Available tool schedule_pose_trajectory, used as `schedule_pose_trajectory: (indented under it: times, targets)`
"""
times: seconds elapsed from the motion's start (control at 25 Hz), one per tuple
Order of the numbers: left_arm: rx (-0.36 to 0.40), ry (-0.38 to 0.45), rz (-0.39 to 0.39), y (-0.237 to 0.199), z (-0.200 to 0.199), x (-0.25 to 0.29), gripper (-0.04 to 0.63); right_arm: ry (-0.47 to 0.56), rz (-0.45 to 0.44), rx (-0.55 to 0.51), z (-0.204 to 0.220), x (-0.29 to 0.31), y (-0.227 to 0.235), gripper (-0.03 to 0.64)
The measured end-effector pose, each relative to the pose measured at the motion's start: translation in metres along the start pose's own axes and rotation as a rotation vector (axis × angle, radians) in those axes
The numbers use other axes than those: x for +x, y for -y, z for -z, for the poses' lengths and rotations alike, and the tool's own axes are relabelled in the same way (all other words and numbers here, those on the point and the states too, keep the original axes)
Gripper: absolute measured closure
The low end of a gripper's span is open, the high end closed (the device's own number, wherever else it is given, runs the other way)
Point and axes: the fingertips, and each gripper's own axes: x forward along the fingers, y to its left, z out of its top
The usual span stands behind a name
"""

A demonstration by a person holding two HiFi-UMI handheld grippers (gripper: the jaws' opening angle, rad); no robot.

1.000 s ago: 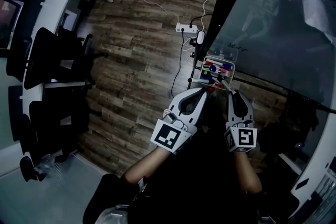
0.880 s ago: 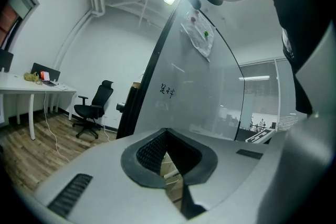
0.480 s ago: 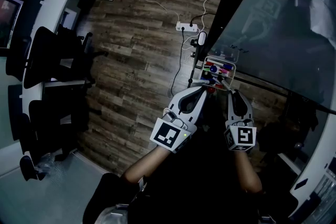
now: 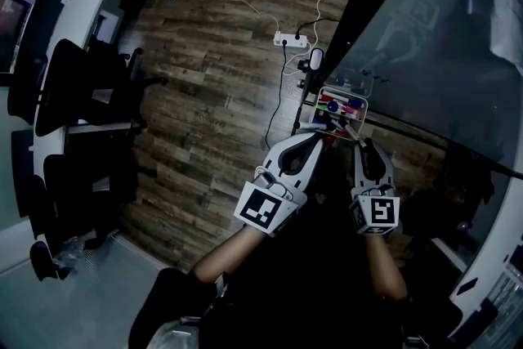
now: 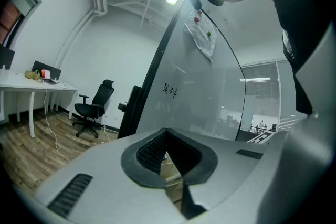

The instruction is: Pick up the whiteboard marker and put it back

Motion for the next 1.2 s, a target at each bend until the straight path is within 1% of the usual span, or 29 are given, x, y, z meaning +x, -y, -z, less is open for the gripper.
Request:
schedule_pose_trajectory:
  times: [0.2,0.28,0.44,0.6,0.8,0.96,1.08,1.12,1.2]
  targets:
    - [0.002,-0.007,-0.004,-0.002,0.001,-0.001,0.588,-0.007,-0.008,-0.015,0.005,-0.002,-0.001,0.526]
    - [0.006,0.006,-0.004,-0.002,-0.003,0.000,0.588,0.000,-0.012,-0.012,0.007,-0.003,0.000,0.525]
    - [-0.019,0.019,0.006,0.001,0.000,-0.002,0.588,0.005,-0.011,-0.008,0.003,-0.005,-0.003,0.523]
    - [-0.002,0.032,0.007,0.001,-0.006,-0.002,0.588,0.020,-0.012,-0.017,0.003,-0.008,-0.002,0.523]
    - [-0.015,0.039,0.014,0.005,-0.003,-0.006,0.588,0.038,-0.008,-0.036,-0.004,-0.014,-0.004,0.523]
    - [0.001,0.054,0.016,0.006,-0.009,-0.009,0.588,0.096,0.014,-0.038,-0.015,-0.021,-0.002,0.523]
    - [-0.007,0.069,0.022,0.008,-0.010,-0.013,0.588,0.126,0.030,-0.032,-0.022,-0.030,0.000,0.525]
    - [-0.007,0.074,0.024,0.008,-0.011,-0.014,0.588,0.133,0.033,-0.039,-0.024,-0.033,0.000,0.529]
    - [-0.004,0.080,0.026,0.009,-0.012,-0.017,0.588,0.150,0.046,-0.055,-0.027,-0.038,0.000,0.563]
